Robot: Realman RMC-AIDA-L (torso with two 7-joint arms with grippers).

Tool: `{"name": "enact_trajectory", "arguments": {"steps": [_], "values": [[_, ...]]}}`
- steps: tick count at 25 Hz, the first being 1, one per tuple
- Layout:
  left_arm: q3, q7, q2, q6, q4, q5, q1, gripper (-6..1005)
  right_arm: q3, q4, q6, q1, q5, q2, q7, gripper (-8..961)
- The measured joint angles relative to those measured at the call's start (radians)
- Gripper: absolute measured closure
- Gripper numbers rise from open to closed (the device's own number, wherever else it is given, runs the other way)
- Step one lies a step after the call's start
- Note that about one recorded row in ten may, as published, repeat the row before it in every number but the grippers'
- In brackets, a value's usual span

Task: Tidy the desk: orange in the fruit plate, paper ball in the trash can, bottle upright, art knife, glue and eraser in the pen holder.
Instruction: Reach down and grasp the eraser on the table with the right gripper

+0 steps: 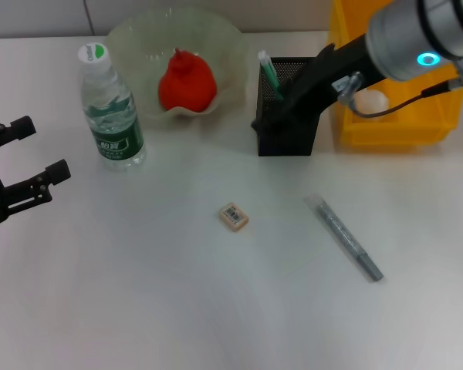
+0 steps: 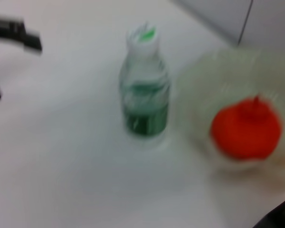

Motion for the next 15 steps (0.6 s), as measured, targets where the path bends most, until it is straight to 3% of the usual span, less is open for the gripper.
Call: {"name": "enact_trajectory", "arguments": {"steps": [8, 15], "values": [[0.004, 0.004, 0.011, 0.005, -0.002, 0.002, 0.004, 138, -0.109, 0.178, -0.102, 0.175, -0.028, 0.003, 0.104, 270], [0.001, 0.003, 0.016, 0.027, -0.001, 0.026, 0.005, 138, -0.247, 0.344, -0.004, 0.275, -0.032, 0.009, 0.158, 271]]}}
